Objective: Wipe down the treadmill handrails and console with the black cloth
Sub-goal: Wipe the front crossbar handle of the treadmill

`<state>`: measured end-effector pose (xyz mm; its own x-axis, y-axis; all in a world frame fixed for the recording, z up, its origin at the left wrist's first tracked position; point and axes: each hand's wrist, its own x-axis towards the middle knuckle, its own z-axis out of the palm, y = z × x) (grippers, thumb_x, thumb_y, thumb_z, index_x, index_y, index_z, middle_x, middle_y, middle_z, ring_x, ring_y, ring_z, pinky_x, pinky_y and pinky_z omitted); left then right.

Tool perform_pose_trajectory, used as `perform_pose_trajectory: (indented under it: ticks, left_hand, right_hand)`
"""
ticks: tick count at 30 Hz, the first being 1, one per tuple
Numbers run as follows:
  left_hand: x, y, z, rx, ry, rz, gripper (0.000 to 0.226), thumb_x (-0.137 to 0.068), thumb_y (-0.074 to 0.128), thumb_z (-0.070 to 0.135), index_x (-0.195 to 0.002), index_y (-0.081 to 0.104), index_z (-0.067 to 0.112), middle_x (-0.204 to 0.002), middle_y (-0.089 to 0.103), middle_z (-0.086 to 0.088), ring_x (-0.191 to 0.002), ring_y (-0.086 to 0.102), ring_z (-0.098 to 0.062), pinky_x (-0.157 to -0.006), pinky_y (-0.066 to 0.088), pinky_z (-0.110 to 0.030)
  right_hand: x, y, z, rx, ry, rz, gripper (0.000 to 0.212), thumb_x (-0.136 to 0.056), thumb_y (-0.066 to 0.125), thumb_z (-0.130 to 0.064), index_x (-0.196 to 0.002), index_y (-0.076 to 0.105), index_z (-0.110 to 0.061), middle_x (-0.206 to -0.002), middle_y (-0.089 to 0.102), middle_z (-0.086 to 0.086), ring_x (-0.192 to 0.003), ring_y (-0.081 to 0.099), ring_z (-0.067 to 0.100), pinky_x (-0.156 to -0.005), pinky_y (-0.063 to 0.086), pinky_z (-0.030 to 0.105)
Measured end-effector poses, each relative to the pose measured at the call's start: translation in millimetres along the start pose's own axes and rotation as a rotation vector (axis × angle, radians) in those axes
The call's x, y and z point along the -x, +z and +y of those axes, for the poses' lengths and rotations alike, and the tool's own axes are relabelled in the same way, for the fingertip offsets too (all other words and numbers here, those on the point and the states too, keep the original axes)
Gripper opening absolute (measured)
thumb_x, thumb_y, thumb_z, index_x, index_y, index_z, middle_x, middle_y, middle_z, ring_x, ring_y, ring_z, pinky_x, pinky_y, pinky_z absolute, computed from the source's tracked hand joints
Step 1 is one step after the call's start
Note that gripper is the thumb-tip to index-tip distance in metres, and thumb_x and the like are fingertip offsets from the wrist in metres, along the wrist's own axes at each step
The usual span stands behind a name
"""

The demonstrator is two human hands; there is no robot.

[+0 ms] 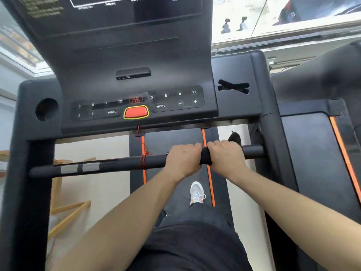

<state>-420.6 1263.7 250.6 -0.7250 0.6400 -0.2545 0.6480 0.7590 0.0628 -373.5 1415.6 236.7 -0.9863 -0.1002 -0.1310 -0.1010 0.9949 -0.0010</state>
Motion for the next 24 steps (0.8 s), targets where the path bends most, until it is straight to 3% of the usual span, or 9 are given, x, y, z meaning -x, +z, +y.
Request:
perform_pose_trajectory:
  ticks: [2, 5, 7, 11, 14, 16, 19, 22, 24]
  left_hand:
    - [-10.1, -12.0, -8.4, 0.091, -0.003, -0.244, 0.029, -0.075, 0.066, 0.039, -0.097, 0.06, 0.021, -0.086, 0.069, 0.0, -0.071, 0.062, -0.026, -0.057, 0.04, -0.032]
    - [-26.3, -23.9, -27.5, 0.298, -0.033, -0.582, 0.033, -0.065, 0.071, 0.046, -0.088, 0.062, 0.024, -0.079, 0.067, 0.003, -0.069, 0.062, -0.021, -0.054, 0.044, -0.028]
    - [-23.4, -24.9, -34.7, 0.329, -0.034, -0.597, 0.029, -0.065, 0.071, 0.046, -0.079, 0.058, 0.024, -0.076, 0.065, 0.003, -0.068, 0.063, -0.021, -0.054, 0.045, -0.028]
    - [4.9, -9.1, -32.2, 0.06, -0.009, -0.184, 0.025, -0.079, 0.062, 0.044, -0.095, 0.06, 0.025, -0.082, 0.067, 0.002, -0.075, 0.067, -0.027, -0.058, 0.04, -0.032]
    - [24.4, 13.2, -38.5, -0.033, 0.029, 0.123, 0.015, -0.079, 0.068, 0.026, -0.089, 0.059, 0.018, -0.076, 0.068, -0.001, -0.064, 0.068, -0.027, -0.05, 0.039, -0.033]
    - [29.4, 20.8, -48.5, -0.047, 0.038, 0.216, 0.017, -0.075, 0.071, 0.021, -0.085, 0.059, 0.016, -0.072, 0.067, -0.003, -0.061, 0.067, -0.028, -0.048, 0.039, -0.032]
    - [25.4, 1.6, -54.2, 0.003, -0.037, -0.075, 0.022, -0.08, 0.064, 0.034, -0.097, 0.061, 0.02, -0.087, 0.071, -0.001, -0.078, 0.069, -0.029, -0.058, 0.038, -0.032]
    - [6.4, -16.3, -69.3, 0.198, -0.064, -0.471, 0.032, -0.069, 0.072, 0.049, -0.09, 0.063, 0.025, -0.079, 0.066, 0.005, -0.074, 0.064, -0.024, -0.059, 0.045, -0.031]
    - [-3.0, -22.0, -81.1, 0.339, -0.082, -0.668, 0.032, -0.065, 0.076, 0.042, -0.088, 0.064, 0.023, -0.08, 0.068, 0.003, -0.076, 0.066, -0.022, -0.063, 0.055, -0.033]
  right_hand:
    - [-13.8, -19.1, 1.8, -0.037, 0.021, -0.339, 0.02, -0.072, 0.071, -0.029, -0.084, 0.057, -0.022, -0.075, 0.063, -0.002, -0.07, 0.064, 0.025, -0.06, 0.046, 0.032]
    - [-48.6, -43.8, 2.6, -0.227, -0.009, -0.786, 0.026, -0.067, 0.075, -0.031, -0.088, 0.063, -0.02, -0.076, 0.066, -0.002, -0.072, 0.066, 0.021, -0.065, 0.056, 0.033]
    - [-60.2, -47.8, -6.8, -0.27, -0.051, -0.86, 0.029, -0.065, 0.078, -0.03, -0.091, 0.07, -0.019, -0.078, 0.07, 0.0, -0.072, 0.068, 0.02, -0.068, 0.06, 0.034]
    - [-36.3, -26.3, -35.6, -0.107, 0.007, -0.427, 0.013, -0.075, 0.068, -0.027, -0.086, 0.062, -0.024, -0.08, 0.066, -0.004, -0.075, 0.067, 0.025, -0.066, 0.052, 0.032]
    - [-16.4, -1.5, -56.8, 0.0, -0.004, -0.007, 0.027, -0.06, 0.08, -0.015, -0.074, 0.057, -0.021, -0.068, 0.064, 0.0, -0.062, 0.063, 0.026, -0.053, 0.034, 0.031]
    - [-16.2, 0.6, -65.2, -0.011, -0.007, 0.116, 0.033, -0.054, 0.082, -0.011, -0.072, 0.055, -0.019, -0.065, 0.061, 0.001, -0.058, 0.061, 0.027, -0.054, 0.027, 0.031]
    - [-34.2, -17.0, -68.3, -0.068, -0.021, -0.251, 0.019, -0.072, 0.069, -0.021, -0.08, 0.052, -0.022, -0.077, 0.063, -0.003, -0.07, 0.064, 0.025, -0.058, 0.038, 0.03]
    - [-69.6, -36.7, -62.2, -0.232, -0.058, -0.727, 0.022, -0.066, 0.073, -0.031, -0.083, 0.065, -0.021, -0.078, 0.069, -0.003, -0.071, 0.067, 0.021, -0.063, 0.055, 0.032]
    - [-86.7, -41.4, -61.7, -0.38, -0.057, -0.937, 0.026, -0.062, 0.08, -0.026, -0.085, 0.07, -0.02, -0.081, 0.073, 0.001, -0.073, 0.071, 0.02, -0.069, 0.062, 0.034]
